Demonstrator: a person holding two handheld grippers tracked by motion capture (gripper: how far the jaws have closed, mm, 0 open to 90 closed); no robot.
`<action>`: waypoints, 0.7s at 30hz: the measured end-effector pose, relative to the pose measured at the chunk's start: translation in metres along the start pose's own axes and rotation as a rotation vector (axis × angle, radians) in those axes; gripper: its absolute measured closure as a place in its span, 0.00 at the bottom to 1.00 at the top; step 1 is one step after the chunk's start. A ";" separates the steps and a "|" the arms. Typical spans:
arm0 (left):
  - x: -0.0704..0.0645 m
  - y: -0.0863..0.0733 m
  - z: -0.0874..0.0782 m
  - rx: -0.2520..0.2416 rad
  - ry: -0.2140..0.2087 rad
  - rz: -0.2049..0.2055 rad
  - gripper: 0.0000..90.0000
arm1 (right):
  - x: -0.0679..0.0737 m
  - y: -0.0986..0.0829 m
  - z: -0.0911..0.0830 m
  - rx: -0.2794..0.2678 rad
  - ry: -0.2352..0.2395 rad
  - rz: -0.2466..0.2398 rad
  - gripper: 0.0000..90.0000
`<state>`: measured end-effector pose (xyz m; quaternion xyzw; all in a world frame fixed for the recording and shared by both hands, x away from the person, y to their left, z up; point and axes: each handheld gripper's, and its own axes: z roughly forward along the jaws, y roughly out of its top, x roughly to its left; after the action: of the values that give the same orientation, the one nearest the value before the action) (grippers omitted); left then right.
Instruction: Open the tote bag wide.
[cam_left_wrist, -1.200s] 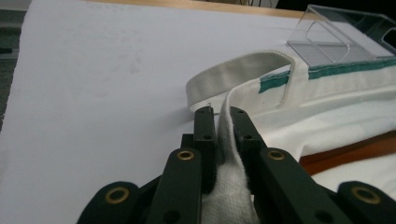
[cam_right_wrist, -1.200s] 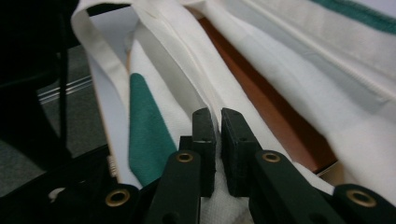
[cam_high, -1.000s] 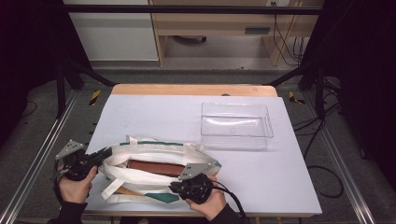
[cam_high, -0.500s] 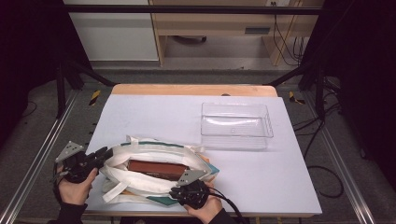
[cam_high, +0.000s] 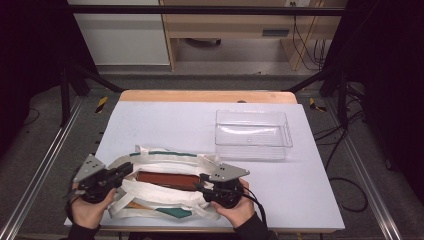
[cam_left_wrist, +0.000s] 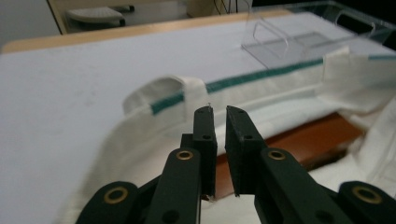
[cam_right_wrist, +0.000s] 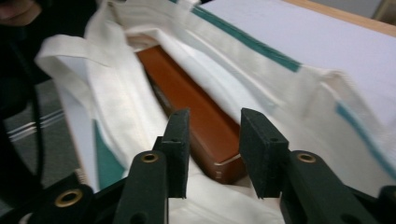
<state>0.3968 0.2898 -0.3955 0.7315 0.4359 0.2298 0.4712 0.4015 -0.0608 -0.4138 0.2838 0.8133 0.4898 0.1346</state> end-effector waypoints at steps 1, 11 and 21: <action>-0.003 -0.003 0.005 0.022 -0.007 0.011 0.92 | 0.000 0.000 0.000 0.000 0.000 0.000 0.70; -0.010 -0.034 0.020 0.160 -0.025 0.059 0.93 | -0.009 -0.005 0.017 0.070 -0.104 -0.028 0.66; -0.007 -0.050 0.012 0.199 -0.032 0.064 0.95 | -0.022 -0.020 0.037 0.157 -0.190 -0.057 0.78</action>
<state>0.3807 0.2869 -0.4448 0.7919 0.4255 0.1884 0.3954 0.4306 -0.0547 -0.4502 0.3153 0.8405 0.3915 0.2021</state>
